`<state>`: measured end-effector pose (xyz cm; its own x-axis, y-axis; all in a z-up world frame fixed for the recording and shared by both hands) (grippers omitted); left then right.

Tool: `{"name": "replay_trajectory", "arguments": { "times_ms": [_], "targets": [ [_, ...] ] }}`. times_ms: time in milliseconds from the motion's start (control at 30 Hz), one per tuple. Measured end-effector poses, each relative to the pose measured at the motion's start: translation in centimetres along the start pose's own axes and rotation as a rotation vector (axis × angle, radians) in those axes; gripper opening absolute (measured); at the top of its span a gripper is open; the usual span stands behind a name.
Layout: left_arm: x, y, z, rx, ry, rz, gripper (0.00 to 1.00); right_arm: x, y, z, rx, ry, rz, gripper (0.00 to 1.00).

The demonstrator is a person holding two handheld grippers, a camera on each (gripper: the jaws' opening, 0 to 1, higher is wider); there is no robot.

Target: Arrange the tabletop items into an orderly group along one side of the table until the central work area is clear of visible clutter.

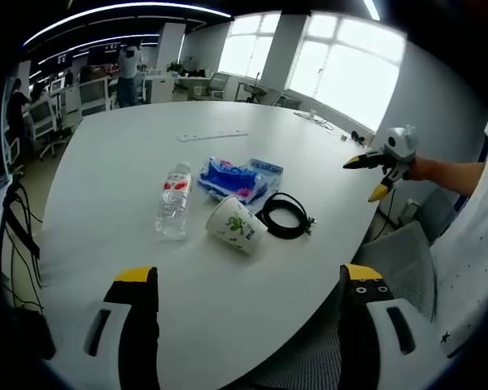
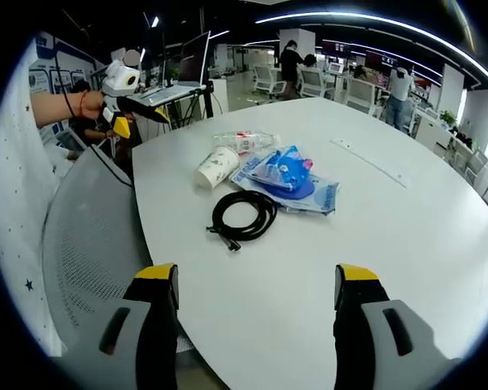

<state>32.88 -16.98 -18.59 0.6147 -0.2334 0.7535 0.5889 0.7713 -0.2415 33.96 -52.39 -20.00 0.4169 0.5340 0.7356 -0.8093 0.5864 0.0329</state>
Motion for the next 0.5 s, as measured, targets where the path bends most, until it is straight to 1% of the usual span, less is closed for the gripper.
{"name": "replay_trajectory", "arguments": {
  "times_ms": [500],
  "targets": [
    [-0.19,0.10,0.08,0.004,-0.002,0.011,0.95,0.35,-0.56,-0.37,0.006,0.005,0.014,0.77]
  ]
}}
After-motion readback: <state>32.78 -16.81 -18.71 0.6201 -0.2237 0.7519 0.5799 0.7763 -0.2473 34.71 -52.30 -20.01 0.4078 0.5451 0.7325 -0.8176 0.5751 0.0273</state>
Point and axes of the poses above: the point that each gripper's makers call its tool centre point, and the gripper's own axes: z roughly backward along the fingers, y roughly to its left, x roughly out of its top, the point moved 3 cm from there along z, roughly backward along the fingers, and after that the axes turned 1 degree about x, right-handed, at the moved point
